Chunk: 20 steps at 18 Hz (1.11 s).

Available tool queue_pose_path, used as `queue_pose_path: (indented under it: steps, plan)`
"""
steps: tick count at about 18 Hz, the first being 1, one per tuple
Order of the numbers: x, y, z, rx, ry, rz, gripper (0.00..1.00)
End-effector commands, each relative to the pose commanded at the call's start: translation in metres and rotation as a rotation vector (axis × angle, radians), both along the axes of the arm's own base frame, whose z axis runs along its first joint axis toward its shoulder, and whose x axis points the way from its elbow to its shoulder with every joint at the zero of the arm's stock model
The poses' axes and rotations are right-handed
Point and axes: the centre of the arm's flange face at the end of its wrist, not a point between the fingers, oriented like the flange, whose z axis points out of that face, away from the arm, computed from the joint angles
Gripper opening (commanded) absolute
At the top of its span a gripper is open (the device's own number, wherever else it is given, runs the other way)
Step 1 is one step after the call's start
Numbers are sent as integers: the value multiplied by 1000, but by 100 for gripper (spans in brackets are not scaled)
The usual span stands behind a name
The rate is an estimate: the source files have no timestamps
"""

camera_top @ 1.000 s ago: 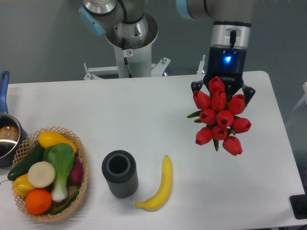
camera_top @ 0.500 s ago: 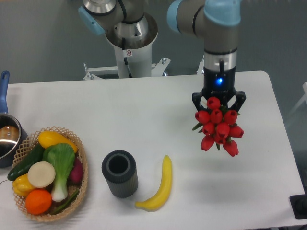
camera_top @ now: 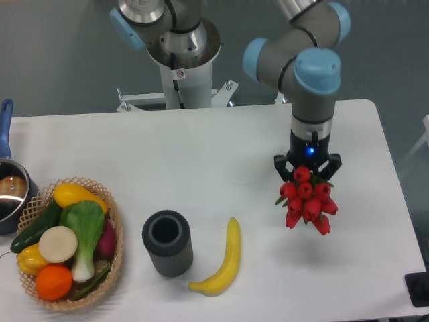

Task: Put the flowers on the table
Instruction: 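Lower the held tulips onto the table beside the banana, then open the gripper, release the tulips, and lift away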

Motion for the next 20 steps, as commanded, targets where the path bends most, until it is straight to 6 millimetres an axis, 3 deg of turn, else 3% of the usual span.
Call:
queue_pose_path:
  steps: [8, 16, 19, 20]
  plan:
    - [-20, 11, -40, -31, -37, 0, 40]
    - [-29, 14, -57, -38, -55, -1, 44]
    - [-30, 15, -53, -34, -46, -9, 82]
    - [-31, 15, -51, -33, -43, -9, 88]
